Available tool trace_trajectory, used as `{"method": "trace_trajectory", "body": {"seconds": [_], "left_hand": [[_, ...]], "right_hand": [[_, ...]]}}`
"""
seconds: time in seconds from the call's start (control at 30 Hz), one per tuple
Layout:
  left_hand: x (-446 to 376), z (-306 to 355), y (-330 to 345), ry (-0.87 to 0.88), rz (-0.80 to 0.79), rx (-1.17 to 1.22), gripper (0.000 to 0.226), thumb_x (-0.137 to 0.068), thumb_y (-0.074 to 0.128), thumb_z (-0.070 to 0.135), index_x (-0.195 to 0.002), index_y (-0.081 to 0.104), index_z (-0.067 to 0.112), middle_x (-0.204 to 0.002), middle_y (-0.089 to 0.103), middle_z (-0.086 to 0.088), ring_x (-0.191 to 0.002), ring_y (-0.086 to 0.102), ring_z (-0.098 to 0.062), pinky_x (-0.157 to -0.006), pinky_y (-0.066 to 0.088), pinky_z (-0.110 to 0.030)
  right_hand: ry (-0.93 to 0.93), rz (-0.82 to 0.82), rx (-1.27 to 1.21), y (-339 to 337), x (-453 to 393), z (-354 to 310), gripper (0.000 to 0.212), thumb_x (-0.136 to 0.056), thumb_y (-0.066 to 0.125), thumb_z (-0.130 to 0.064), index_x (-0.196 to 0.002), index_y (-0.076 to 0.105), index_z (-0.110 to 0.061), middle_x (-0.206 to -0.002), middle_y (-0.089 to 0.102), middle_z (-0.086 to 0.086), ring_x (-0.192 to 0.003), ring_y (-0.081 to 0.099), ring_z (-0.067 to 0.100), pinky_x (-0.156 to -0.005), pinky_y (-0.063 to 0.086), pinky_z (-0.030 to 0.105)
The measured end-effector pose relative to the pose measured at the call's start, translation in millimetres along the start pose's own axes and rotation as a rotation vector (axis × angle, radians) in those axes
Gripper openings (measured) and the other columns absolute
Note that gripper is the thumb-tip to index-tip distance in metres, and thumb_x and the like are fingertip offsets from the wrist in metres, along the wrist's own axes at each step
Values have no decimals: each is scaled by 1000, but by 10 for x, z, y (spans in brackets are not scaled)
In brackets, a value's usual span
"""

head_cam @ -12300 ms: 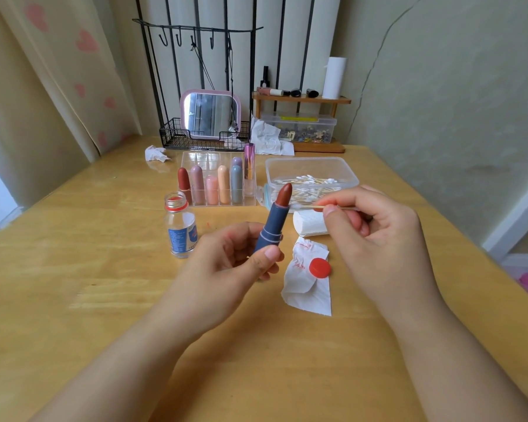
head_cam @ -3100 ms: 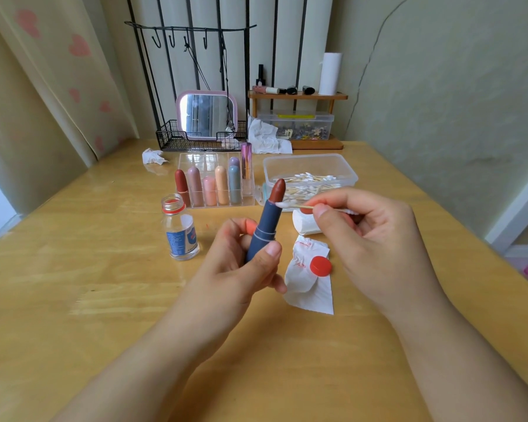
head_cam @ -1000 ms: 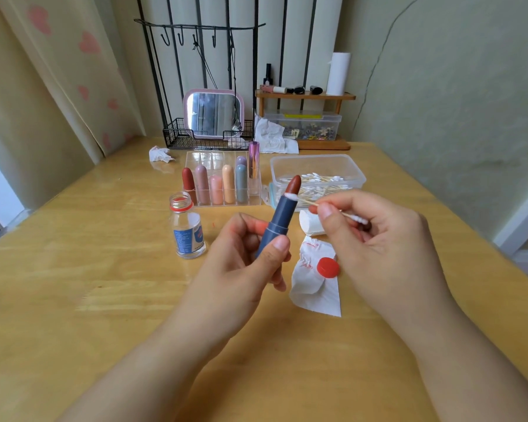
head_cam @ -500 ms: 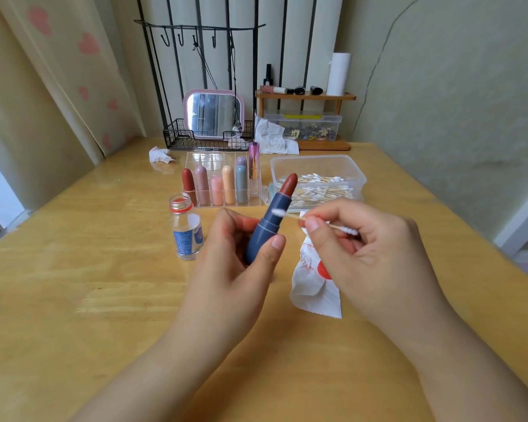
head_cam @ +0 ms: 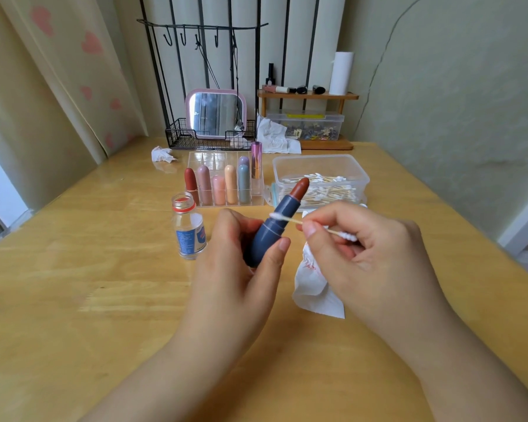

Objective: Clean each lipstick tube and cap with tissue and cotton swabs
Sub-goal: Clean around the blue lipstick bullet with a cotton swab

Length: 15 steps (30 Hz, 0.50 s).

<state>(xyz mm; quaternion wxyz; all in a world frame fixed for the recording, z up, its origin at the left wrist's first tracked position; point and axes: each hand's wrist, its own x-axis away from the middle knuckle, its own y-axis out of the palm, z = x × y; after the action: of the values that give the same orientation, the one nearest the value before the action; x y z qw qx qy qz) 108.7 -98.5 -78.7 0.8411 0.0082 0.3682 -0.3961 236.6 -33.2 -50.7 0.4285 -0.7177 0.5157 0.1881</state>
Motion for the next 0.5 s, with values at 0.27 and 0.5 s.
{"method": "trace_trajectory", "body": {"seconds": [0.27, 0.5], "left_hand": [[12, 0, 7, 113, 51, -96, 26, -81, 63, 22, -83, 39, 32, -68, 52, 16, -67, 52, 5, -57, 38, -2], [9, -48, -8, 249, 79, -238, 18, -86, 55, 29, -93, 39, 25, -74, 45, 11, -63, 42, -2, -58, 35, -8]], "right_hand": [[-67, -30, 39, 23, 11, -26, 14, -84, 61, -15, -71, 62, -16, -45, 41, -9, -44, 44, 2, -48, 28, 4], [-54, 30, 24, -22, -7, -26, 17, -87, 55, -20, -73, 61, -12, -57, 52, -1, -45, 51, 8, -47, 37, 12]]}}
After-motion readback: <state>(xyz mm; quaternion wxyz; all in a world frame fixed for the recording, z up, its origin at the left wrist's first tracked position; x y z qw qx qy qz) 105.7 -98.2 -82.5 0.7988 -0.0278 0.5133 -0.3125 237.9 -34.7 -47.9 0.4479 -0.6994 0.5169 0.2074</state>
